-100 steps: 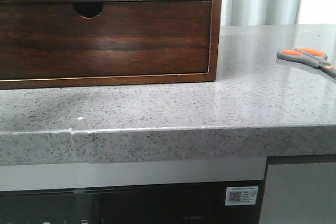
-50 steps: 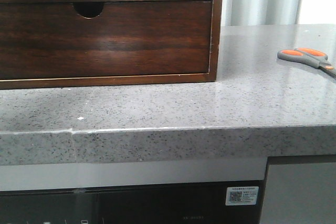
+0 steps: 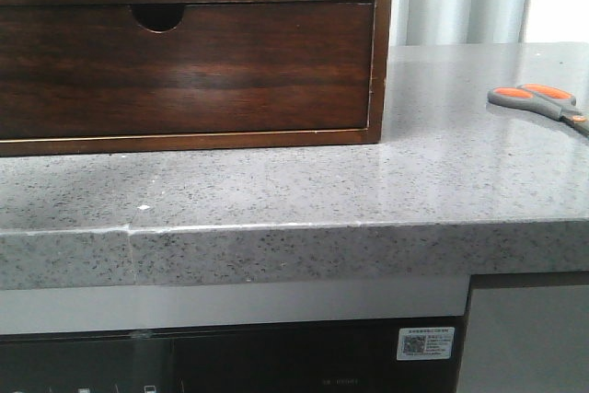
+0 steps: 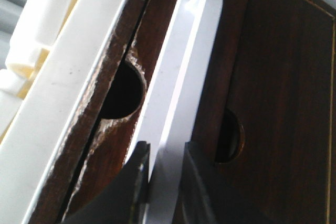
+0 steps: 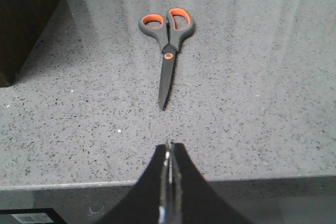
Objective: Put scissors in drawer with both arms
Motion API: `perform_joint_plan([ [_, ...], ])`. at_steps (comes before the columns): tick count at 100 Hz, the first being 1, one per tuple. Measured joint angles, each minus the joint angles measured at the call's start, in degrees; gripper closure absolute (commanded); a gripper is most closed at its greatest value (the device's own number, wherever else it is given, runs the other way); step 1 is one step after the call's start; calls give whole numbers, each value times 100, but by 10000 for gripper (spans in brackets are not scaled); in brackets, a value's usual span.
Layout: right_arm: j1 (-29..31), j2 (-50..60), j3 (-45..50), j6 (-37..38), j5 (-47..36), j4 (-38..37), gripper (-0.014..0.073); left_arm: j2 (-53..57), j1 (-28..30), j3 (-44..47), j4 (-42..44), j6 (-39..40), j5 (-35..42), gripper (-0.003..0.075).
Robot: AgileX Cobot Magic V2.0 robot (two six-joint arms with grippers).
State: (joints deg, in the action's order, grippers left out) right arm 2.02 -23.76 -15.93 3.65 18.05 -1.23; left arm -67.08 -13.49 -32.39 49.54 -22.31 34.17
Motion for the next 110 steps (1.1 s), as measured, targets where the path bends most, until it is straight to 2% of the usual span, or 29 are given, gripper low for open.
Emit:
perform_joint_plan([
  [17, 0, 0, 0, 0, 0, 0, 710, 0, 0, 0, 0, -329, -19, 590],
  [44, 0, 0, 0, 0, 0, 0, 710, -35, 0, -39, -12, -493, -112, 590],
  [56, 0, 0, 0, 0, 4, 0, 710, -35, -17, -83, -12, -507, -267, 621],
  [71, 0, 0, 0, 0, 4, 0, 710, -35, -17, -103, 13, -550, -367, 718],
  [110, 0, 0, 0, 0, 13, 0, 710, -35, -17, -128, 60, -627, -421, 716],
])
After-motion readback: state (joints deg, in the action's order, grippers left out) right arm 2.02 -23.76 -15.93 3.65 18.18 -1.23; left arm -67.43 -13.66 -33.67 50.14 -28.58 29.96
